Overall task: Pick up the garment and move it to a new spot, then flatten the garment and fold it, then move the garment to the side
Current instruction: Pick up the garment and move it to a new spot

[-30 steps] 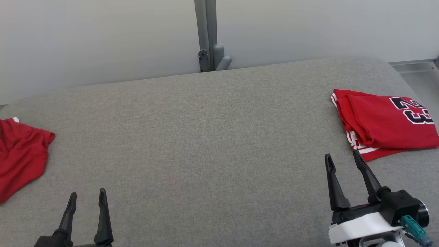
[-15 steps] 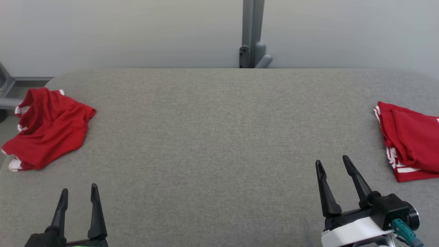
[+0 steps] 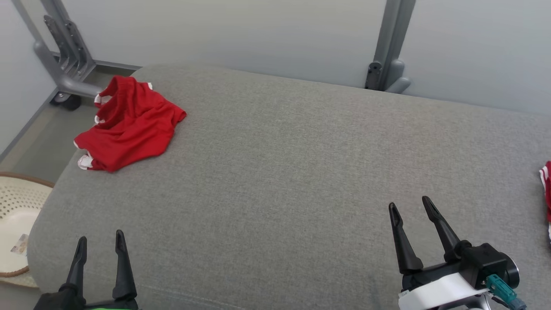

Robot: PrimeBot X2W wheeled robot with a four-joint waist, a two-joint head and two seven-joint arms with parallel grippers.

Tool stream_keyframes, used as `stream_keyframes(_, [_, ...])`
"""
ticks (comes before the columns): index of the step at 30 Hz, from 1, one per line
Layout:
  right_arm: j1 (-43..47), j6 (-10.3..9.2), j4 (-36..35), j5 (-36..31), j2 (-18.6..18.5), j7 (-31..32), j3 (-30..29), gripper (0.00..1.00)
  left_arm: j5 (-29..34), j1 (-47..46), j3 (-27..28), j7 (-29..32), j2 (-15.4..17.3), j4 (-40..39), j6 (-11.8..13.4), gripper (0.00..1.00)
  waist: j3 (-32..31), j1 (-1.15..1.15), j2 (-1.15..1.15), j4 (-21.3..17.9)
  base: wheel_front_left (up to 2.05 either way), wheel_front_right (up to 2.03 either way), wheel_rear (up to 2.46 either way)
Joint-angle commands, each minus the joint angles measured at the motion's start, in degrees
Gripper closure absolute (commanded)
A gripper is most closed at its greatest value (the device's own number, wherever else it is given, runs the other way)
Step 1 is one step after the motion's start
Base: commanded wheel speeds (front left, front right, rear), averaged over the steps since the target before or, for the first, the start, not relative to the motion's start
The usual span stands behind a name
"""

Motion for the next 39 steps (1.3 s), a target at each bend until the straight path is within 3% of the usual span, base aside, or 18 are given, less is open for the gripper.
stream_keyframes(1, [-0.49, -0.09, 0.06, 0.19, -0.11, -0.2, 0.03, 0.0, -0.06, -0.08, -0.01, -0.12, 0.04, 0.12, 0.04, 0.0, 0.36, 0.0, 0.0, 3.21, 0.0, 0.0, 0.0])
stream_keyframes(17, [-1.17, -0.09, 0.54, -1.92, -0.12, -0.2, 0.11, 0.0, -1.73, -2.18, -0.08, -0.12, 0.04, 0.72, -0.02, 0.0, 2.78, 0.0, 0.0, 4.36, 0.0, 0.0, 0.0])
stream_keyframes(28, [-4.1, -0.09, 0.1, -7.79, -0.14, -0.2, -0.88, 0.0, -2.0, -17.04, 5.08, -0.11, 0.51, 2.88, -2.25, 0.0, 11.21, 0.0, 0.0, 2.82, 0.0, 0.0, 0.0])
stream_keyframes(32, [-5.33, -0.09, 0.06, -9.55, -0.14, -0.2, -0.96, 0.0, -4.87, -24.67, 5.83, -0.11, 2.54, 9.08, -2.52, 0.0, 14.75, 0.0, 0.0, 2.16, 0.0, 0.0, 0.0])
stream_keyframes(39, [-8.3, -0.09, -0.04, -11.41, -0.15, -0.2, -0.43, 0.0, -13.58, -40.38, 1.67, 0.2, 9.99, 28.78, -2.53, 0.0, 20.69, 0.0, 0.0, -0.14, 0.0, 0.0, 0.0])
